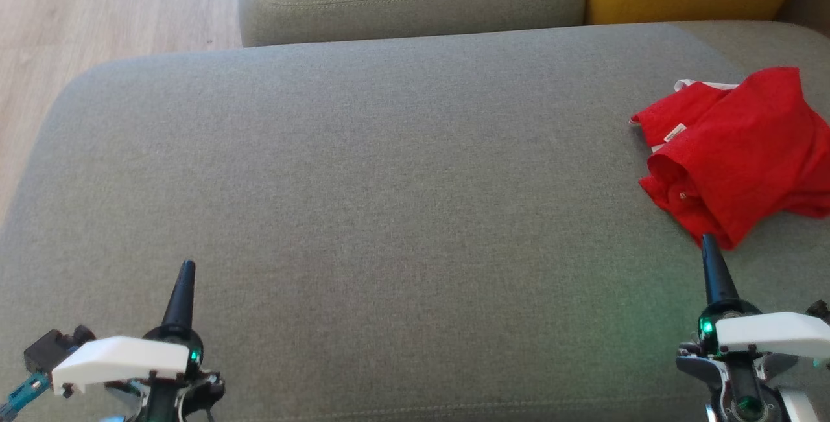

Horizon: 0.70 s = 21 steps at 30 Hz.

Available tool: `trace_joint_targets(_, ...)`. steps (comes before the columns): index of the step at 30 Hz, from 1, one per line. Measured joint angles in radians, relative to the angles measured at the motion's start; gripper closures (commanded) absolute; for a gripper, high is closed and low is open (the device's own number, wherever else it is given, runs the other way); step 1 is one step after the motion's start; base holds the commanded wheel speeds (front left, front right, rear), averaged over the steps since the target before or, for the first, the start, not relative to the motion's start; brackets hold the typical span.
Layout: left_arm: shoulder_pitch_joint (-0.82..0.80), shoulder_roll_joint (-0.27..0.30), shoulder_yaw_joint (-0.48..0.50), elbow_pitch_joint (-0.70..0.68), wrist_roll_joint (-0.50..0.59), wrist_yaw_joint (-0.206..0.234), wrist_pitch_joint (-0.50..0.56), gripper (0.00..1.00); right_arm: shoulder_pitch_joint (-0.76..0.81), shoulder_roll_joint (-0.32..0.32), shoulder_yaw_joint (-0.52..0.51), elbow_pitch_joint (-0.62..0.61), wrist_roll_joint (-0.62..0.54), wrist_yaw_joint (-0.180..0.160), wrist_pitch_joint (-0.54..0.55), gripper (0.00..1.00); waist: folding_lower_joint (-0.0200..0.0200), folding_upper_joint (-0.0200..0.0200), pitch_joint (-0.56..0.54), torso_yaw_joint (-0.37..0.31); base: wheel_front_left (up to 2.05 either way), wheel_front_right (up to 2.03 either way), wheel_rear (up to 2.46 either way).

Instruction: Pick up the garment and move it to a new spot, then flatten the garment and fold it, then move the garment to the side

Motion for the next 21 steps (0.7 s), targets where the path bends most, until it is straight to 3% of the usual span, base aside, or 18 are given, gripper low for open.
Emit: trace_joint_targets(21,-0.039,-0.018,0.041,0.029,-0.230,-0.034,0.053,1.00,-0.040,0.000,-0.030,0.044,0.248,0.000,0.012,1.00,0.0000,0.0000,-0.007,0.003,0.00,0.00,0.00)
